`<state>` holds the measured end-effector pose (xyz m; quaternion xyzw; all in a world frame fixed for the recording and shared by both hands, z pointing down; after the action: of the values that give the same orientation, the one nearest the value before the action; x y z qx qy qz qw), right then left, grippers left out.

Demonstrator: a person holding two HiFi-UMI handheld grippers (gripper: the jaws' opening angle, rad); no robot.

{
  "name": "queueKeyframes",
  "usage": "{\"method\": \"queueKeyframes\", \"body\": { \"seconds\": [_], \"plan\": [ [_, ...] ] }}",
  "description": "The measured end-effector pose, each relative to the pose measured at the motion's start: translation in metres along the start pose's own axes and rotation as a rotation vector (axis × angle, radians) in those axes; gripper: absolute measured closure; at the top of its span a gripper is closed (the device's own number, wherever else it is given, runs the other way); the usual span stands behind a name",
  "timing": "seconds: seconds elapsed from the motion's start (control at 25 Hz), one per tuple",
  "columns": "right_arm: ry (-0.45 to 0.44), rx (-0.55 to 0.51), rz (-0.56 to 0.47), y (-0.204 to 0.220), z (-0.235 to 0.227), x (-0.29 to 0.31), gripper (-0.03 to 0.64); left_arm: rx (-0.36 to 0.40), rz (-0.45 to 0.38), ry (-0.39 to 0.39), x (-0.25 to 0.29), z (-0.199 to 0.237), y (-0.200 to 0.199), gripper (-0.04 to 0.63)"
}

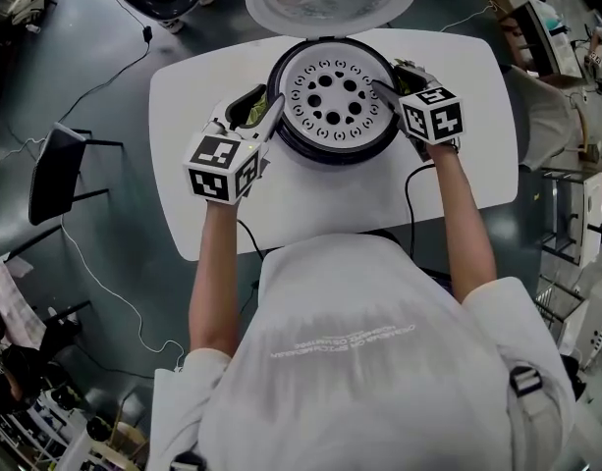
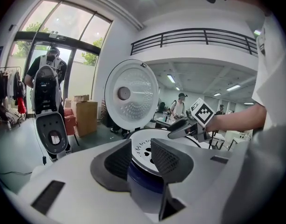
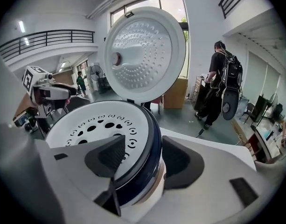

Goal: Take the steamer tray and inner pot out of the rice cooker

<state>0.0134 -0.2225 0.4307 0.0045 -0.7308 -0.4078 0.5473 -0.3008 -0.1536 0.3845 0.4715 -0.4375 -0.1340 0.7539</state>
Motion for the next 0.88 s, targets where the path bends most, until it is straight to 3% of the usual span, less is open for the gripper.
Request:
{"method": "queueKeyframes", "body": {
  "seconds": [0.44, 0.88],
  "plan": [
    [-0.005, 0.035, -0.003, 0.006, -0.004, 0.006, 0.383, -0.031, 0.000, -0.027, -0.005, -0.011, 0.011, 0.456],
    [0.042, -0.053, 0.043, -0.003, -0.003, 0.002, 0.382, -0.054, -0.007, -0.054, -0.014, -0.005, 0.020, 0.457]
  ]
}}
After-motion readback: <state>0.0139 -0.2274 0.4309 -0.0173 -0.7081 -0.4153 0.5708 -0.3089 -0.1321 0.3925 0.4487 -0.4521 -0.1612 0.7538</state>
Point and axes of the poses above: the fingertips, and each gripper's own axes: x forward along the fingers, z to its left, y out of its underside, the point moved 10 cm from there along -x, backward along the fingers, and after that the axes turned 9 degrees about z, right-handed, at the moved point
